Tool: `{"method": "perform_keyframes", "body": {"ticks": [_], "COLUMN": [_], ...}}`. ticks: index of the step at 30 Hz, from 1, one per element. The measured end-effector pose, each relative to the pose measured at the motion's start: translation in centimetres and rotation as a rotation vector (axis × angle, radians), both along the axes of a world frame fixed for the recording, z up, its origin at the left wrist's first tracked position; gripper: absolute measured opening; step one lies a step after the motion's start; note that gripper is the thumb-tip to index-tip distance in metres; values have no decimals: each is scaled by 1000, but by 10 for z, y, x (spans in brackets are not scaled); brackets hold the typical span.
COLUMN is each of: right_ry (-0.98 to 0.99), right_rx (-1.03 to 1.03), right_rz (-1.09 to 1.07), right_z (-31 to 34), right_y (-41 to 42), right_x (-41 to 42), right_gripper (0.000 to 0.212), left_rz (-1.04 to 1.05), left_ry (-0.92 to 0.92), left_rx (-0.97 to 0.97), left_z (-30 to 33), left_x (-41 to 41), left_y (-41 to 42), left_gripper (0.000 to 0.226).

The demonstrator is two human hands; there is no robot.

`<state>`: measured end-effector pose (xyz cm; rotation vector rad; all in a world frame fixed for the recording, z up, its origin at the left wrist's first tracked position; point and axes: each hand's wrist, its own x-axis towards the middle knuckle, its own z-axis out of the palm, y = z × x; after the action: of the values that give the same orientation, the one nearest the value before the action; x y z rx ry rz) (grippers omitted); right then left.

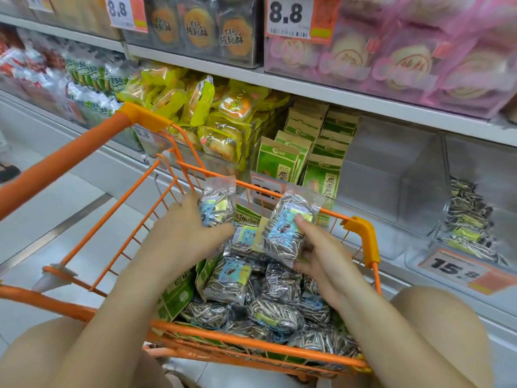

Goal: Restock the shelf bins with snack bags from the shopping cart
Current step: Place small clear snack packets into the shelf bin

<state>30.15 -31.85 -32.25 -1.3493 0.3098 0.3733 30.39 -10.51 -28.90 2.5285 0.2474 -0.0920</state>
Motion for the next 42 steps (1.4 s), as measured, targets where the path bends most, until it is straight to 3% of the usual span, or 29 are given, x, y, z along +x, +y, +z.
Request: {"method": "perform_keyframes", "body": {"ticks": [3,9,12,16,19,22,23,25,28,29,31,32,34,35,37,39,42], "right_ry": [-10,-157,-232,-210,-200,-165,-166,-194,-199,-214,-245,-246,-268,-272,-227,-204,-178], "right_rx": [12,-191,-172,-117,-68,-70,-39,9,-23,-30,-35,-46,-86,-111,-164,-259,-726], "right_rz": [20,50,113,150,136,92,59,7,-45,-49,-55,-84,-112,-136,-191,-271,-395], "right_z": [-2,4,14,15,23,25,25,36,39,46,52,54,58,59,61,70,81], "right_y": [1,3,2,1,-5,-13,-17,-26,-52,-65,-94,-111,-148,-165,-199,-232,-282], "right_x": [0,-8,-16,-19,-25,-26,-24,-20,-14,-17,-23,-27,-40,-45,-54,-64,-68], "right_gripper": [59,91,74,91,85,115,115,92,105,88,34,27,30,45,67,67,73], "left_rz": [-125,-108,-95,-128,-139,-173,-188,-211,-252,-270,-332,-376,-464,-506,-571,-606,-609], "left_ry": [2,-95,-143,-215,-265,-270,-275,-277,-254,-244,-205,-188,-170,-171,-202,-303,-412], "left_rx": [-231,-154,-256,-294,-279,-243,-246,-265,-446,-509,-542,-528,-498,-483,-400,-228,-128], "left_z": [3,-1,1,1,4,16,23,31,39,41,42,41,40,39,30,16,-2], "left_x": [-14,-23,-24,-25,-25,-24,-25,-21,-12,-9,-5,-3,-2,-1,2,10,25], "left_y": [-28,-72,-72,-76,-83,-95,-101,-111,-125,-132,-150,-162,-187,-201,-226,-251,-287], "left_gripper": [66,64,60,60,79,85,83,82,81,79,70,61,40,38,49,60,71]}}
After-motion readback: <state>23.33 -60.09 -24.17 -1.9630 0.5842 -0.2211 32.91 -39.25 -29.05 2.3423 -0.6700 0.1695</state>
